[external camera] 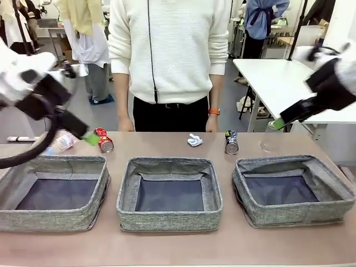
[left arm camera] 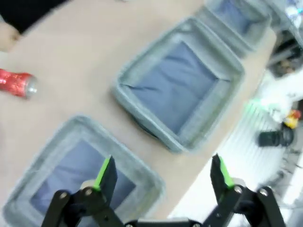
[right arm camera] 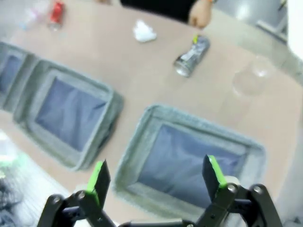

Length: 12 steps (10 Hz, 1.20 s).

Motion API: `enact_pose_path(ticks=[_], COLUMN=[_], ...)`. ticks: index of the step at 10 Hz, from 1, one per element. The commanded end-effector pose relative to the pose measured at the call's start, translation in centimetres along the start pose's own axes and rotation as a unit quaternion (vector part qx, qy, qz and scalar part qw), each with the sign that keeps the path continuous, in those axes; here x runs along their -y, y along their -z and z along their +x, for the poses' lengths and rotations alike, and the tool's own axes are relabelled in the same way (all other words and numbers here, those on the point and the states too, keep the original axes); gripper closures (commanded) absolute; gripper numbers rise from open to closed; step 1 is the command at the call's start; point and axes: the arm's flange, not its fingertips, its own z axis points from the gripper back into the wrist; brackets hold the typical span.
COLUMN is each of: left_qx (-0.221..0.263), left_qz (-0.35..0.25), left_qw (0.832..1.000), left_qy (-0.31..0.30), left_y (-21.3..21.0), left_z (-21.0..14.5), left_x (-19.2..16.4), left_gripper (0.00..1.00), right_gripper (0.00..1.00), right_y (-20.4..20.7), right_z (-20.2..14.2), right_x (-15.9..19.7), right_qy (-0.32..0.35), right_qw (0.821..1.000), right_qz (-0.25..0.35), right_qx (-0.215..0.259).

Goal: Sort the waste into the appropriate baskets.
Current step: Pick up the waste item pointed out by the person.

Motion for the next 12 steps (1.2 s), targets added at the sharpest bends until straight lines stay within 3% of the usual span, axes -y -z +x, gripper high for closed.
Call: enact_pose_path(ticks=[1, 2, 4, 6, 7, 8, 9, 12], left_qx=[-0.015, 0.050, 0.188, 0.264, 0.261, 0.240, 0.265, 0.265], left_qz=[-0.129, -0.187, -0.278, -0.312, -0.315, -0.283, -0.309, -0.309], left_qw=[0.989, 0.976, 0.935, 0.901, 0.902, 0.912, 0.900, 0.900], left_qy=[-0.072, -0.099, -0.114, -0.147, -0.141, -0.173, -0.156, -0.156], left_y=[-4.7, -5.2, -6.6, -6.9, -6.4, -6.2, -7.3, -7.3], left_z=[-4.6, -6.8, -11.0, -13.8, -13.2, -12.3, -15.0, -15.0], left_x=[-6.7, -8.7, -11.9, -13.5, -13.5, -13.8, -13.6, -13.6], left_gripper=[0.00, 0.00, 0.00, 0.00, 0.00, 0.00, 0.00, 0.00], right_gripper=[0.00, 0.00, 0.00, 0.00, 0.00, 0.00, 0.00, 0.00], right_y=[-2.4, -3.0, -3.9, -3.4, -2.5, -1.8, -4.1, -4.1], right_z=[-4.0, -5.3, -7.6, -9.4, -9.9, -10.2, -10.9, -10.9], right_x=[6.3, 9.8, 14.3, 17.5, 18.1, 18.4, 18.1, 18.1], right_qy=[0.134, 0.209, 0.266, 0.327, 0.349, 0.395, 0.340, 0.340], right_qw=[0.974, 0.945, 0.900, 0.864, 0.851, 0.846, 0.858, 0.858], right_qz=[0.181, 0.249, 0.335, 0.360, 0.363, 0.323, 0.362, 0.362], right_qx=[0.018, 0.026, 0.082, 0.130, 0.151, 0.155, 0.129, 0.129])
